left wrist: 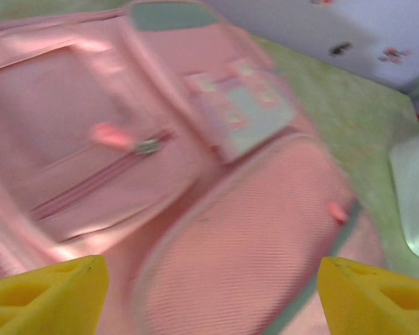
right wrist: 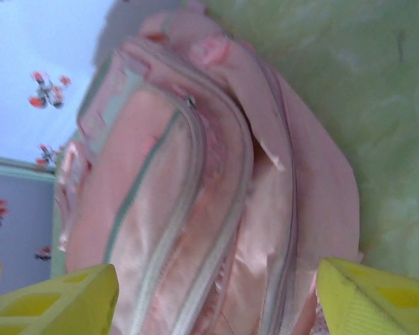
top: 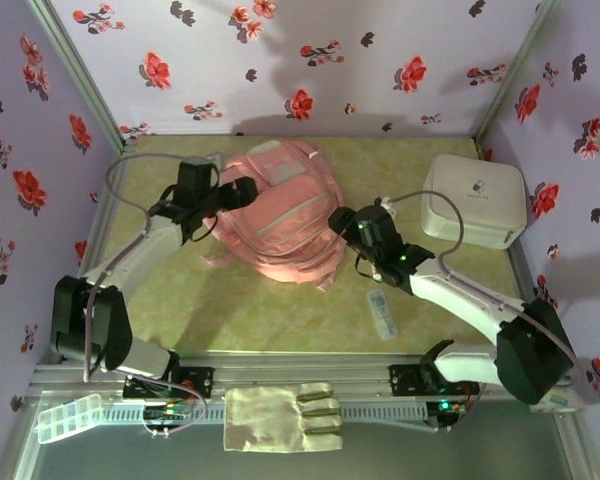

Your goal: Pack the student bag

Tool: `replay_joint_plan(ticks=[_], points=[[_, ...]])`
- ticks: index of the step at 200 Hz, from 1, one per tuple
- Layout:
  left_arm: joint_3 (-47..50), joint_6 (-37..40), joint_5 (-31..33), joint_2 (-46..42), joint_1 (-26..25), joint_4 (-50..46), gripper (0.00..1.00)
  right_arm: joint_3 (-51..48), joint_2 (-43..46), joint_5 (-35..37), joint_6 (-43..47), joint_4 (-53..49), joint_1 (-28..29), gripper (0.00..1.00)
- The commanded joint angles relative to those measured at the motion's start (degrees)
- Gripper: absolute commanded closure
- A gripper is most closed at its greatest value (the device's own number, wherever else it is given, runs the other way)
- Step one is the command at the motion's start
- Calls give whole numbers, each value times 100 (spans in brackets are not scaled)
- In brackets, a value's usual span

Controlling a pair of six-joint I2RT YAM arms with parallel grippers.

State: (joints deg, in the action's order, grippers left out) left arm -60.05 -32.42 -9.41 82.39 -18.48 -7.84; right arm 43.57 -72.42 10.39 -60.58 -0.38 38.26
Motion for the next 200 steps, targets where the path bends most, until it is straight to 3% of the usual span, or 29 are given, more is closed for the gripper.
replay_joint_plan(ticks=[1,37,68,200], points=[[638,-804,-274,-231,428,465,22,264,-367,-243,239,-98,209,25],[1274,-929,-846,-179,938,818,27,566,-935,-661,248,200,313,27],[1308,-1158,-1532,260,1074,1211,37,743,-1278,-923,200,322,329,29],[1108,-1827,-2405,1427,1136,2104,67,755,-1678,-1032,184,583,307,40]])
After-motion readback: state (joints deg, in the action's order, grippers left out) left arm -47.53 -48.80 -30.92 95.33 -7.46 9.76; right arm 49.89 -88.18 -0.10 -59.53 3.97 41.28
